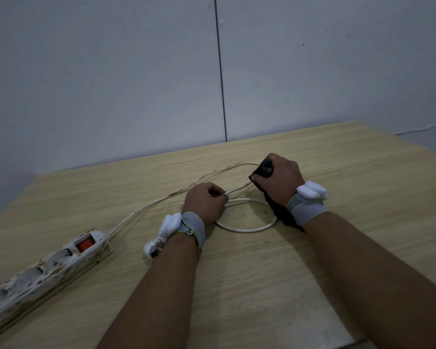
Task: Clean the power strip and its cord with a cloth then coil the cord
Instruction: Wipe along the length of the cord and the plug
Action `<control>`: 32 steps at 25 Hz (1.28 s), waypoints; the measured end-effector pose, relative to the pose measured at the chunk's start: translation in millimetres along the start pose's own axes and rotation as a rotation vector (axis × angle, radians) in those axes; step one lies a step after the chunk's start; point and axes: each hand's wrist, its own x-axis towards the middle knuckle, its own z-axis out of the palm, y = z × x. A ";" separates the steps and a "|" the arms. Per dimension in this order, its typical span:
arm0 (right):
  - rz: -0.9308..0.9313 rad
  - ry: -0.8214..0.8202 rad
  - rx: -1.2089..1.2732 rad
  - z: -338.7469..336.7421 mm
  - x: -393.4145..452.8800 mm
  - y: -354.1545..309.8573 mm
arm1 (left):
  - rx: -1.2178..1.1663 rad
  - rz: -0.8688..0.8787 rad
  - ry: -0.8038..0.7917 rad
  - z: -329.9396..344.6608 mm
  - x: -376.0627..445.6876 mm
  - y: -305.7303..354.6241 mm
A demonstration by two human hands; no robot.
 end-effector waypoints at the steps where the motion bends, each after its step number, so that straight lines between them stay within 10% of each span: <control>1: 0.007 0.016 0.006 -2.9 0.2 1.9 | 0.006 0.004 0.009 0.2 -0.6 0.6; 15: -0.135 -0.263 -0.086 4.0 -2.9 -3.2 | 0.053 0.098 -0.062 -0.4 -3.9 -0.8; 32: 0.016 -0.175 -0.223 -7.3 6.7 13.5 | 0.060 0.119 -0.083 -1.8 -1.8 -2.2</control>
